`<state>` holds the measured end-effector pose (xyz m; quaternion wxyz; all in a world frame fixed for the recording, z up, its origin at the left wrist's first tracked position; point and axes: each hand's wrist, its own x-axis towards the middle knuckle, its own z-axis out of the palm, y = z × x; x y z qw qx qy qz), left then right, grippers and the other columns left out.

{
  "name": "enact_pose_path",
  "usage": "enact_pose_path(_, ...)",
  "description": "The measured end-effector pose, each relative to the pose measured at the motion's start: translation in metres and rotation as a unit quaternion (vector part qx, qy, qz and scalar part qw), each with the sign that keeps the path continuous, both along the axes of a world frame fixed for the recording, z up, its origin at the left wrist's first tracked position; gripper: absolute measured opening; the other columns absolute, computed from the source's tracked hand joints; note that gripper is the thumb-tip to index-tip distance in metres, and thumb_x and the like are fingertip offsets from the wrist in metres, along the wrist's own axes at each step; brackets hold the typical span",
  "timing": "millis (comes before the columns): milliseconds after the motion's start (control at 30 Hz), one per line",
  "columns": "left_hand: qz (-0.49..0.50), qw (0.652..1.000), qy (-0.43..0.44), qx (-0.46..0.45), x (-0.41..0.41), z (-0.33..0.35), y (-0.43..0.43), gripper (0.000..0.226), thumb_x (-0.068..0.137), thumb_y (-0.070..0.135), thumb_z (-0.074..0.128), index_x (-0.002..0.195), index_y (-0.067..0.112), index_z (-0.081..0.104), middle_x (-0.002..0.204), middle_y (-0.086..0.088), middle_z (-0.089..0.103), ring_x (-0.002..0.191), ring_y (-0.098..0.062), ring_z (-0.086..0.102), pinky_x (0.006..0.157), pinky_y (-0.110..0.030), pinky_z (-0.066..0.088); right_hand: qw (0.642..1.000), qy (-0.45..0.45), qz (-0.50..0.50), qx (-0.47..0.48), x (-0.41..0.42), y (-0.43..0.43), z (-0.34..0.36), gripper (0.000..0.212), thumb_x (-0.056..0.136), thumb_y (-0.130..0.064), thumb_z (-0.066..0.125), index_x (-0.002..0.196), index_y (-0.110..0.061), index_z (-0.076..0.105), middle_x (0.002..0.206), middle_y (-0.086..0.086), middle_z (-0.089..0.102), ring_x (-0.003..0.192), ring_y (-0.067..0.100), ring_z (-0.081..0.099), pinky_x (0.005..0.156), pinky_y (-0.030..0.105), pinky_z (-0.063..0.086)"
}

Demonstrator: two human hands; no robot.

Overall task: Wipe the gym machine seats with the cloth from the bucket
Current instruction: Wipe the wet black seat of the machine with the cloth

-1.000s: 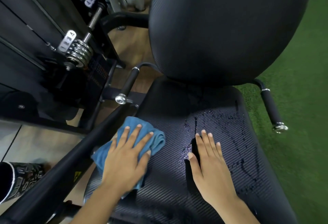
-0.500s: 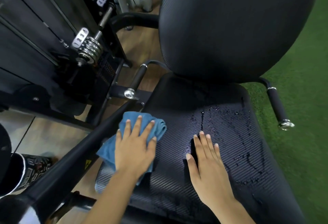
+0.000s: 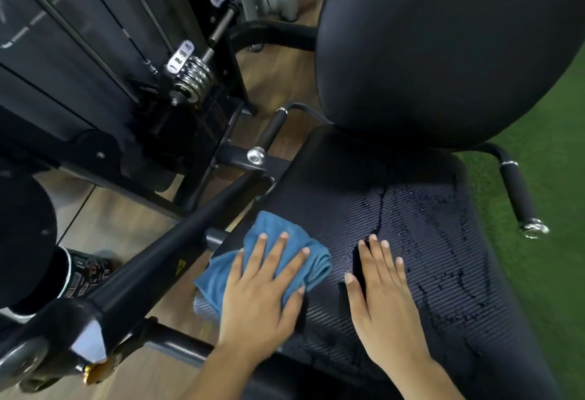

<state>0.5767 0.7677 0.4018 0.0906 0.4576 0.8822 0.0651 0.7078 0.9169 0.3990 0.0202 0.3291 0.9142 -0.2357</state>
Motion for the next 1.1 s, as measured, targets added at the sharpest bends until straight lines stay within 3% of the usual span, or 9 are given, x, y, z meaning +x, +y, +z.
enact_pose_path(100,-0.015,1.0,0.013,0.012,-0.013,-0.002,-0.032,0.054,0.089,0.051,0.039,0.141,0.04,0.038,0.151,0.007,0.033,0.142,-0.022,0.024,0.105,-0.046,0.027,1.0,0.002,0.004,0.0,0.006,-0.001,0.002,0.068,0.094,-0.053,0.009,0.149,-0.014,0.015,0.157,-0.003,0.003,0.144,0.006,-0.009,0.114,0.022,-0.014)
enact_pose_path(233,0.129,0.991,-0.008,-0.014,-0.017,0.004,-0.001,0.051,0.088,0.051,0.037,0.136,0.037,0.048,0.146,0.002,0.042,0.138,-0.028,0.032,0.107,-0.051,0.026,1.0,-0.005,0.0,0.006,0.013,0.002,0.0,0.07,0.092,-0.054,0.007,0.15,-0.015,0.014,0.157,-0.004,0.002,0.143,0.005,-0.012,0.113,0.02,-0.017)
enact_pose_path(333,0.047,0.999,0.005,-0.002,0.015,0.001,0.008,0.052,0.089,0.05,0.037,0.14,0.039,0.041,0.15,0.003,0.036,0.14,-0.027,0.028,0.109,-0.049,0.02,1.0,-0.004,-0.004,-0.002,0.017,0.001,0.001,0.072,0.091,-0.055,0.005,0.151,-0.016,0.014,0.157,-0.005,-0.001,0.143,0.004,-0.014,0.113,0.021,-0.017)
enact_pose_path(433,-0.067,0.998,-0.004,0.012,0.005,0.002,-0.026,0.052,0.091,0.054,0.037,0.142,0.042,0.034,0.153,0.008,0.029,0.143,-0.021,0.022,0.107,-0.047,0.026,1.0,-0.006,0.0,-0.001,0.022,0.003,0.003,0.071,0.091,-0.054,0.005,0.15,-0.016,0.013,0.158,-0.005,-0.001,0.144,0.005,-0.013,0.114,0.022,-0.016)
enact_pose_path(533,0.015,1.0,-0.021,-0.014,-0.011,0.003,-0.013,0.051,0.091,0.055,0.034,0.14,0.043,0.039,0.15,0.008,0.035,0.142,-0.023,0.025,0.105,-0.05,0.031,1.0,-0.01,-0.002,0.01,0.029,0.01,0.002,0.069,0.093,-0.053,0.008,0.15,-0.015,0.016,0.158,-0.003,0.002,0.145,0.008,-0.01,0.114,0.022,-0.015)
enact_pose_path(633,0.118,0.99,-0.03,-0.067,0.005,0.008,0.043,0.056,0.089,0.056,0.024,0.143,0.042,0.033,0.154,0.005,0.027,0.144,-0.029,0.017,0.112,-0.052,0.015,1.0,-0.01,-0.012,0.013,0.031,0.015,0.0,0.069,0.094,-0.052,0.011,0.15,-0.013,0.021,0.158,-0.001,0.007,0.145,0.01,-0.005,0.115,0.023,-0.013)
enact_pose_path(867,0.105,0.983,-0.138,-0.057,0.052,0.017,0.103,0.072,0.082,0.062,0.0,0.149,0.038,0.009,0.159,0.005,-0.006,0.144,-0.023,-0.017,0.109,-0.045,-0.019,0.998,0.007,-0.065,-0.02,0.03,0.032,0.007,0.058,0.099,-0.043,0.02,0.15,-0.017,0.014,0.158,-0.005,0.001,0.143,0.004,-0.012,0.115,0.023,-0.012)
enact_pose_path(967,0.116,0.971,-0.208,-0.033,0.044,0.029,0.106,0.066,0.085,0.058,0.0,0.148,0.04,0.012,0.159,0.011,-0.003,0.144,-0.013,-0.013,0.113,-0.043,-0.009,0.995,0.0,-0.095,-0.032,0.03,0.04,0.009,0.056,0.101,-0.036,0.027,0.151,-0.017,0.013,0.158,-0.005,-0.002,0.143,0.005,-0.012,0.114,0.024,-0.011)
enact_pose_path(1100,0.147,0.978,-0.14,0.054,-0.01,0.038,0.087,0.06,0.086,0.052,0.015,0.144,0.043,0.027,0.154,0.018,0.019,0.143,-0.004,0.009,0.106,-0.042,0.009,0.995,0.029,-0.095,-0.028,0.007,0.036,0.016,0.057,0.099,-0.036,0.026,0.151,-0.016,0.014,0.159,-0.003,0.002,0.144,0.005,-0.011,0.114,0.022,-0.012)
